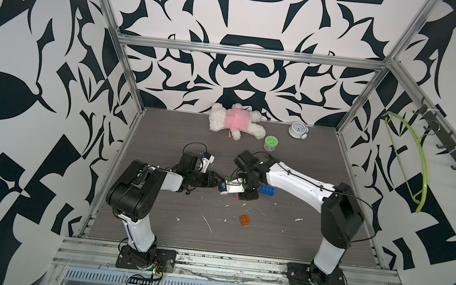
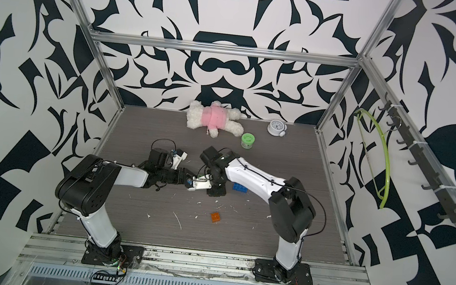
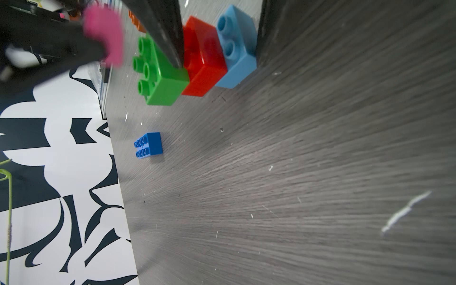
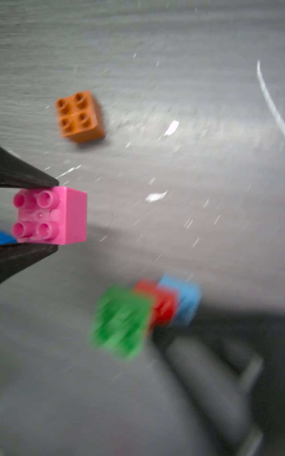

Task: Assemble the letter y with lego
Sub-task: Pick up the lego brick from the center of the board, then assemble the lego brick with the lego brick.

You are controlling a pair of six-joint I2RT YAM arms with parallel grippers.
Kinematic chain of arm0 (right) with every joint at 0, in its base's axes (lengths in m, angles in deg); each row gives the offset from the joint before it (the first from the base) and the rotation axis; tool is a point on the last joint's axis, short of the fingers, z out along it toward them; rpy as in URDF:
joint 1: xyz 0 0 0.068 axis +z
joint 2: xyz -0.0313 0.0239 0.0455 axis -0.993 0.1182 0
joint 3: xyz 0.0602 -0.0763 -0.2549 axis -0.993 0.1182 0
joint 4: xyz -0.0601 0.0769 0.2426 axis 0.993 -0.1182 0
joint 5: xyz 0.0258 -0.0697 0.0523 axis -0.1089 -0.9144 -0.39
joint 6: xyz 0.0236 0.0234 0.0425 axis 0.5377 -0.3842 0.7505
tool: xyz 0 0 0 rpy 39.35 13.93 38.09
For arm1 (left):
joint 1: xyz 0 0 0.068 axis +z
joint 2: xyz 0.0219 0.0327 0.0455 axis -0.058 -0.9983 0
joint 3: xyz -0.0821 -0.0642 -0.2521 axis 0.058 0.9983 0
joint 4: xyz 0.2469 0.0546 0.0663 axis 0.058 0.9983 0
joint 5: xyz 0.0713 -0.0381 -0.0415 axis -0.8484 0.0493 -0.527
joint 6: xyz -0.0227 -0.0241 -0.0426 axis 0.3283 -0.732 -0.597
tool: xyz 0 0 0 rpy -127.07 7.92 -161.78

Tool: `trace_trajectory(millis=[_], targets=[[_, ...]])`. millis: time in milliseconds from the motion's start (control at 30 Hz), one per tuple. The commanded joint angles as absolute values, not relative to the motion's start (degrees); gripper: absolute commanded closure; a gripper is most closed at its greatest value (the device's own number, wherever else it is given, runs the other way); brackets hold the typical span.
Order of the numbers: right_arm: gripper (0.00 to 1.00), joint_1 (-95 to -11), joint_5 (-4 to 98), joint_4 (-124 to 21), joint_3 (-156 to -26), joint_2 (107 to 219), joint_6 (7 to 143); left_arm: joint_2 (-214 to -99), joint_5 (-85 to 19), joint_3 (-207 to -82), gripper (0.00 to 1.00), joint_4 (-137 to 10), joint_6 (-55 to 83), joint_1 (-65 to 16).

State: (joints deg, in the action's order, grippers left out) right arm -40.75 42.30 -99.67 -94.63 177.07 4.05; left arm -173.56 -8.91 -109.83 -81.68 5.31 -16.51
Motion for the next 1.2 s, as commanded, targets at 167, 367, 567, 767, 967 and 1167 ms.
trace_trajectory(millis=[167, 367, 567, 767, 967, 1167], targets=[[0.81, -47.51, 38.55, -105.36, -98.29, 179.38, 13.01, -176.74, -14.39, -107.43, 0.50, -73.39, 6.92, -15.98], [0.82, -49.34, 38.52, -105.42, -99.36, 181.64, 14.05, -176.67, -14.50, -107.48, 0.50, -73.30, 6.93, -16.01], [0.82, -51.40, 39.01, -105.13, -98.76, 181.99, 13.95, -176.75, -14.36, -107.56, 0.50, -73.27, 6.92, -16.01], [0.81, -52.56, 39.25, -104.55, -98.05, 182.57, 13.95, -176.67, -14.42, -107.45, 0.50, -73.31, 6.92, -16.01], [0.81, -52.94, 39.33, -104.03, -97.71, 183.22, 13.68, -176.74, -14.41, -107.50, 0.50, -73.30, 6.99, -16.03], [0.82, -53.02, 39.33, -103.97, -97.11, 183.99, 13.60, -176.74, -14.44, -107.54, 0.50, -73.20, 6.92, -16.00]])
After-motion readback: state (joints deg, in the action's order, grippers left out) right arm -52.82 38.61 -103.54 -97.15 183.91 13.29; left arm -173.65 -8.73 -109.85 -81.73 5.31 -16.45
